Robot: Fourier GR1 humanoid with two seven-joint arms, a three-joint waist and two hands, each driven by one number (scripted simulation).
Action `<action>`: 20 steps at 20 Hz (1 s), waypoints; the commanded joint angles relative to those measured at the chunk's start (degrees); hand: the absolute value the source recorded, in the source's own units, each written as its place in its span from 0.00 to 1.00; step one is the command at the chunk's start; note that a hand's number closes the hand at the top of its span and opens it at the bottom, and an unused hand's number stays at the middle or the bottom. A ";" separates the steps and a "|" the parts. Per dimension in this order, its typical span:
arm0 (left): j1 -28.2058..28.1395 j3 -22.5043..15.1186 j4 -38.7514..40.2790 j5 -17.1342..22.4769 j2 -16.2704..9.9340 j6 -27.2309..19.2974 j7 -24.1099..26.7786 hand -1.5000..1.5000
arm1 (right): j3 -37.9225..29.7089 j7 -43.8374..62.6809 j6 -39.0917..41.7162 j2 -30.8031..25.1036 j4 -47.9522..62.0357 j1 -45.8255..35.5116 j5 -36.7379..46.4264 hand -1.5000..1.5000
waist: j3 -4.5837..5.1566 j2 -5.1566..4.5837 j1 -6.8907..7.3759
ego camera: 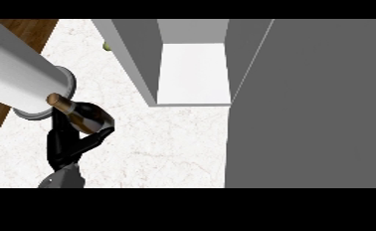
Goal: Pick up the wine, place it into the cabinet and close the cabinet
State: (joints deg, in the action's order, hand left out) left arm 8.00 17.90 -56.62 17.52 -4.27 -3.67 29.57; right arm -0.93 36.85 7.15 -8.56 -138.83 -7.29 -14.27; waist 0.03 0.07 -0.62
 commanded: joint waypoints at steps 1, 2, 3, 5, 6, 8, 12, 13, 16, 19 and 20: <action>-2.98 -0.76 -2.09 1.24 0.52 2.15 0.71 0.00 | 2.00 -0.38 0.43 1.98 -8.16 6.18 -0.40 0.00 | -0.04 0.05 0.43; -0.64 -0.30 1.29 0.94 1.22 1.40 3.15 0.00 | -4.47 3.37 0.01 -1.64 -7.96 0.94 -7.11 0.00 | -0.02 0.01 0.25; 1.69 -0.09 5.47 0.51 1.10 1.27 4.12 0.00 | -0.73 4.53 -1.75 -0.16 -9.11 0.20 -3.47 0.00 | 0.01 -0.02 0.10; 2.69 1.79 7.69 2.45 -1.88 4.79 3.80 0.00 | -4.67 3.58 -0.55 -1.09 -8.97 0.74 -8.17 0.00 | 0.00 -0.01 -0.12; 4.11 0.82 7.23 0.83 1.81 -0.60 5.97 0.00 | 1.51 3.27 -1.46 1.48 -10.35 2.91 -2.01 0.00 | 0.00 0.02 -0.09; 1.79 2.89 9.36 3.62 -1.78 6.49 7.15 0.00 | -3.45 5.15 -0.95 -1.15 -11.01 2.47 -6.49 0.00 | 0.01 0.02 -0.14; 3.60 1.41 10.67 3.38 -1.14 8.32 8.40 1.00 | -0.41 3.41 -0.20 0.88 -10.62 4.53 -4.78 0.00 | 0.00 0.04 -0.07; 5.29 1.06 11.93 3.94 -2.05 9.85 6.43 1.00 | -0.74 -0.07 0.04 1.40 -4.68 1.59 -3.10 0.00 | -0.01 -0.06 0.24; 6.62 0.44 13.56 2.62 -3.68 11.42 7.99 1.00 | 1.22 7.12 -3.53 1.07 -10.98 -0.09 -2.45 0.00 | 0.04 0.03 -0.10; 8.48 -1.27 18.35 -0.48 -2.89 10.48 12.13 1.00 | 2.52 2.72 -1.43 1.78 -7.92 1.72 -0.55 0.00 | 0.03 -0.10 -0.14; 8.64 -2.22 19.03 -2.26 -2.20 8.41 13.31 1.00 | -1.82 2.14 -0.54 0.57 -6.57 1.32 -5.42 0.00 | 0.00 -0.12 -0.26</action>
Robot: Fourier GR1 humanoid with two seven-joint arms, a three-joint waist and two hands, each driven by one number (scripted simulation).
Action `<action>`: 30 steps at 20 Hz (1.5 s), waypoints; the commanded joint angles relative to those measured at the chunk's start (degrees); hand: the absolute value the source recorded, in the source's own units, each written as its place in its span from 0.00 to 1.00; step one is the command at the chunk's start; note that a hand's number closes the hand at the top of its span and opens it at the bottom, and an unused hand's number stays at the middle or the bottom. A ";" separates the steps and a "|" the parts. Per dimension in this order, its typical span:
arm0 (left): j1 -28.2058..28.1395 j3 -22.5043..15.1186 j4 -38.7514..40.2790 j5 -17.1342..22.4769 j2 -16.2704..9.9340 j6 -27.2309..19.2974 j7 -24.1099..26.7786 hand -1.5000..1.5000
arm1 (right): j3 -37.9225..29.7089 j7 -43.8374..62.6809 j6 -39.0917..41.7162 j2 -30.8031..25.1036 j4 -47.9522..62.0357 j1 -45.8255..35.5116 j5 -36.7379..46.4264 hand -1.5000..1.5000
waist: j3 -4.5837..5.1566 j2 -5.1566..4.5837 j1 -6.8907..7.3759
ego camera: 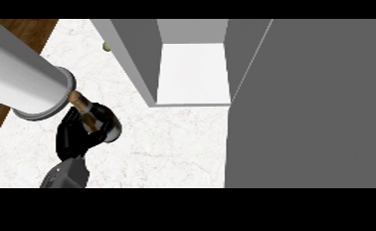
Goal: Pick up the wine, place it into the cabinet and close the cabinet
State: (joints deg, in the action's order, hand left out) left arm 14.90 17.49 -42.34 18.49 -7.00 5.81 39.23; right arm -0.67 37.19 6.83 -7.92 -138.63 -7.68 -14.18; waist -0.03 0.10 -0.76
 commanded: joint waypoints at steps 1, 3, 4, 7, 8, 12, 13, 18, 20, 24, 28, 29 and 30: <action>2.56 -2.10 2.83 -4.37 -1.66 -3.11 1.56 1.00 | -0.71 1.72 0.24 0.36 -10.33 4.87 -4.56 0.00 | 0.04 -0.02 -0.55; 0.84 -4.21 0.29 -7.49 -0.75 -6.81 3.80 1.00 | -0.59 0.89 -0.09 0.38 -7.72 3.56 -2.43 0.00 | 0.02 0.02 0.04; -1.25 -3.76 2.70 -7.96 -0.15 -6.22 8.74 1.00 | -1.20 1.97 0.60 -0.51 -7.98 3.11 -4.71 0.00 | 0.05 -0.05 0.00; -0.18 -6.53 -2.73 -7.46 0.72 -4.48 3.22 1.00 | 1.58 -0.89 -0.10 1.50 -4.23 2.32 0.05 0.00 | 0.02 -0.01 0.61; -5.36 -7.35 -6.77 -7.24 -0.90 -1.08 2.83 1.00 | -1.15 3.04 -0.19 -0.73 -8.20 2.45 -3.78 0.00 | 0.00 0.18 0.78; -13.74 -11.86 -14.96 -8.01 -0.53 5.11 3.37 1.00 | -0.13 -2.47 0.88 1.16 -4.59 4.15 -1.12 0.00 | -0.05 0.26 1.20; -14.75 -11.17 -17.20 -8.17 -2.52 4.91 3.96 1.00 | 1.84 -4.31 1.91 2.13 -4.02 6.37 0.20 0.00 | -0.03 0.13 1.04; -19.76 -13.35 -30.98 -10.04 0.46 -1.84 2.12 1.00 | -2.58 -3.12 3.19 0.23 -5.72 6.70 -6.16 0.00 | -0.05 0.13 0.83; -17.47 -12.35 -30.27 -9.31 -0.55 -1.02 1.35 1.00 | 0.48 2.23 -0.89 1.02 -9.65 3.77 -2.55 0.00 | 0.03 0.08 0.62; -23.54 -15.26 -48.68 -3.97 -0.51 1.71 -11.83 1.00 | -1.77 -1.40 2.04 0.15 -5.07 5.13 -4.53 0.00 | -0.04 0.14 0.92; -26.56 -21.06 -58.53 -4.96 3.08 -1.24 -18.63 1.00 | -0.35 -2.34 0.75 1.42 -2.09 1.76 -2.28 0.00 | -0.04 0.12 1.16; -28.93 -21.82 -61.88 -5.60 2.49 -1.26 -19.58 1.00 | -0.49 -0.50 0.52 0.82 -4.41 2.60 -2.29 0.00 | -0.02 0.13 1.05; -24.65 -19.62 -59.30 -4.71 1.43 -1.44 -20.67 1.00 | -0.44 3.08 -0.46 0.20 -7.65 2.12 -3.72 0.00 | 0.02 0.08 0.67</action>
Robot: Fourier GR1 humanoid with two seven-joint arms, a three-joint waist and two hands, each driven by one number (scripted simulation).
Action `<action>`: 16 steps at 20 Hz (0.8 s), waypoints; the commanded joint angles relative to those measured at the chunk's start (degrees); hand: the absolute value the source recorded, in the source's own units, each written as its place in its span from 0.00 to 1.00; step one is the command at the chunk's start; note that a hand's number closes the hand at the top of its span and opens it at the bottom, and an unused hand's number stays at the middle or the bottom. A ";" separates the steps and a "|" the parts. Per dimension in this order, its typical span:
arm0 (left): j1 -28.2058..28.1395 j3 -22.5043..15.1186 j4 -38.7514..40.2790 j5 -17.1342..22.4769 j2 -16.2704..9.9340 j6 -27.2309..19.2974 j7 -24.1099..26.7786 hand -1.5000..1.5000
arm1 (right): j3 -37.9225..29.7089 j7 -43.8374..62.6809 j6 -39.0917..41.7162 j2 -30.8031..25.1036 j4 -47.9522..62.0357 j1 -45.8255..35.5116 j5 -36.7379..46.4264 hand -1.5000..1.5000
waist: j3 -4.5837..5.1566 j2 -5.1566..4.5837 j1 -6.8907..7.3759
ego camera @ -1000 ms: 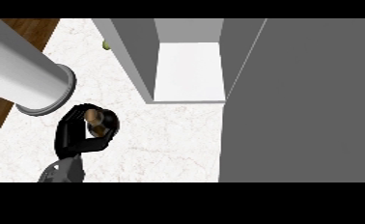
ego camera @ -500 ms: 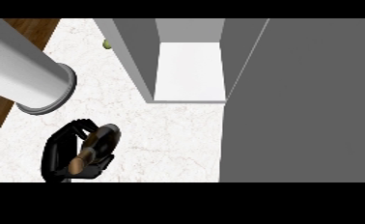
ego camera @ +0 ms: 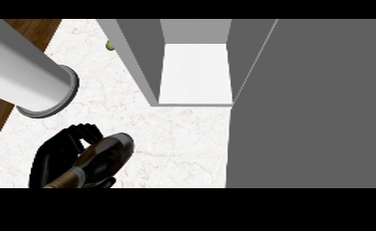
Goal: Pick up the wine, place it into the cabinet and close the cabinet
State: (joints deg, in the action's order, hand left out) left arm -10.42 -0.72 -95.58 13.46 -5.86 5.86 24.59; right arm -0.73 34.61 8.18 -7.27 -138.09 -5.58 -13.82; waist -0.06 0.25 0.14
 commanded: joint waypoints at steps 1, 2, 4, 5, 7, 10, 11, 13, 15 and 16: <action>4.00 -2.00 -5.38 -0.87 0.48 -3.15 -8.67 1.00 | -3.14 4.95 -0.04 -2.01 -7.00 -0.11 -7.03 0.00 | 0.03 -0.10 -0.47; 2.33 -5.77 -8.57 -3.64 3.33 -5.84 -9.63 1.00 | 0.52 0.46 -0.40 0.93 -3.52 0.19 -1.43 0.00 | 0.02 -0.13 -0.18; 2.09 -6.97 -10.85 -4.93 2.85 -6.34 -12.17 1.00 | -1.53 3.64 -1.55 0.05 -5.92 -1.01 -4.60 0.00 | 0.03 -0.08 -0.22; 2.27 -5.83 -11.82 -4.54 1.47 -6.06 -13.82 1.00 | 0.64 5.95 -1.45 0.28 -10.62 3.00 -3.76 0.00 | 0.03 -0.02 -0.45; 3.37 -10.38 -13.68 -6.86 4.50 -8.31 -16.49 1.00 | -2.54 1.23 1.14 -0.36 -5.85 2.71 -5.71 0.00 | 0.01 -0.11 -0.40; 5.25 -13.87 -14.20 -7.38 5.74 -10.58 -19.10 1.00 | -2.47 5.23 -0.41 -0.57 -8.46 1.46 -6.90 0.00 | 0.05 -0.07 -0.54; 8.69 -13.84 -14.29 -6.81 5.77 -12.12 -22.91 1.00 | -3.39 1.49 1.61 -0.18 -7.14 3.80 -7.21 0.00 | 0.01 -0.10 -0.75; 10.79 -17.31 -11.56 -7.95 5.80 -15.29 -19.48 1.00 | -6.02 2.70 0.38 -1.84 -1.20 -3.83 -8.08 0.00 | 0.05 -0.22 -0.38; 14.88 -18.58 -13.23 -6.07 5.82 -19.49 -24.43 1.00 | -2.00 1.01 1.30 0.72 -5.32 2.42 -5.71 0.00 | 0.03 -0.16 -0.72; 16.61 -19.64 -16.97 -7.35 5.83 -21.55 -29.68 1.00 | 0.86 3.33 0.02 1.29 -6.14 2.21 -3.04 0.00 | 0.03 -0.09 -0.63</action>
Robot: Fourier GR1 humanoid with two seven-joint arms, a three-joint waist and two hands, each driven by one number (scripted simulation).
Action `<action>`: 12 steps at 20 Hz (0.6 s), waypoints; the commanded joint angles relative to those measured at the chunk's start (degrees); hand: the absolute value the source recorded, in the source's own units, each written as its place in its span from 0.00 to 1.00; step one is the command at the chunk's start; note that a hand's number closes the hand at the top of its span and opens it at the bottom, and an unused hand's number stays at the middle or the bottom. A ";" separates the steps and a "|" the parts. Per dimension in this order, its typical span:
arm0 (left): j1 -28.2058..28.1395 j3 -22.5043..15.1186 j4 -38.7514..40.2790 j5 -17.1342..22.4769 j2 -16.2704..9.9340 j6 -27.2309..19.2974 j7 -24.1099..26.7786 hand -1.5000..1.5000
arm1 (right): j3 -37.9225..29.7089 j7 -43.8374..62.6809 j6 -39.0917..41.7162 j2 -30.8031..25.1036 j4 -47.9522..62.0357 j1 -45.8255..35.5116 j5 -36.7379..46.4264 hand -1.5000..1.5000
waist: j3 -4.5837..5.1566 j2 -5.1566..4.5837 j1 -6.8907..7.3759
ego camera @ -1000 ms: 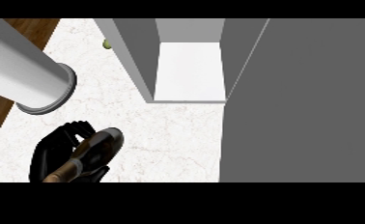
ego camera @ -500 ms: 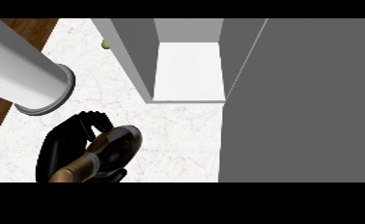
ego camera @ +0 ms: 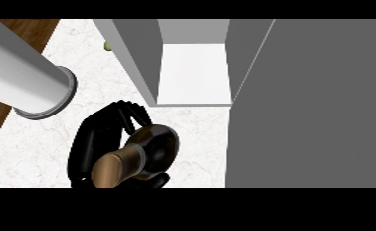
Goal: Pick up the wine, place it into the cabinet and close the cabinet
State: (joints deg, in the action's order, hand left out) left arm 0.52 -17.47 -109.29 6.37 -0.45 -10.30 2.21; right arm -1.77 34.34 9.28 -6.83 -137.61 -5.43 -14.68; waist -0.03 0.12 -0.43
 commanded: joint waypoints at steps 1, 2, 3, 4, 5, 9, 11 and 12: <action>4.72 -4.59 -2.77 0.03 0.43 -6.17 -6.21 1.00 | -3.44 2.32 0.58 -0.86 -6.97 3.05 -7.46 0.00 | -0.01 0.03 -0.16; 6.36 -6.42 -3.84 -2.26 0.43 -8.23 -8.26 1.00 | -0.85 3.10 -0.10 -0.24 -7.94 2.74 -4.30 0.00 | 0.00 0.05 -0.09; 11.09 -7.75 0.89 -1.41 0.44 -13.45 -6.93 1.00 | -0.55 3.27 0.21 -0.02 -9.85 4.48 -5.14 0.00 | -0.02 0.05 -0.83; 9.98 -12.69 -0.73 -3.77 0.44 -17.19 -6.75 1.00 | 1.26 0.08 0.10 1.93 -6.27 4.83 -2.06 0.00 | -0.02 0.03 -0.30; 14.24 -5.22 0.48 -0.58 0.44 -13.38 -10.13 1.00 | -1.10 2.73 0.42 -0.27 -8.52 3.43 -5.70 0.00 | 0.00 -0.02 -0.33; 16.82 -11.13 5.52 -1.79 0.45 -19.62 -7.09 1.00 | -1.86 3.11 0.60 -0.39 -8.38 3.09 -6.35 0.00 | 0.02 -0.04 -0.30; 20.33 -14.10 6.44 -4.14 0.45 -26.58 -8.67 1.00 | -1.98 3.70 0.91 -0.66 -9.13 4.07 -6.48 0.00 | 0.00 0.04 -0.47; 25.39 -10.49 9.51 -2.67 0.45 -26.07 -9.90 1.00 | -0.75 2.98 -0.16 0.67 -7.07 2.39 -5.50 0.00 | 0.01 -0.05 -0.50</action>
State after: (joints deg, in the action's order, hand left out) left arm 18.67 -27.78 -103.88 4.10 -0.05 -31.23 -5.99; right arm -2.61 33.96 10.77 -6.92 -137.91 -3.73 -15.47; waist -0.03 0.10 -0.90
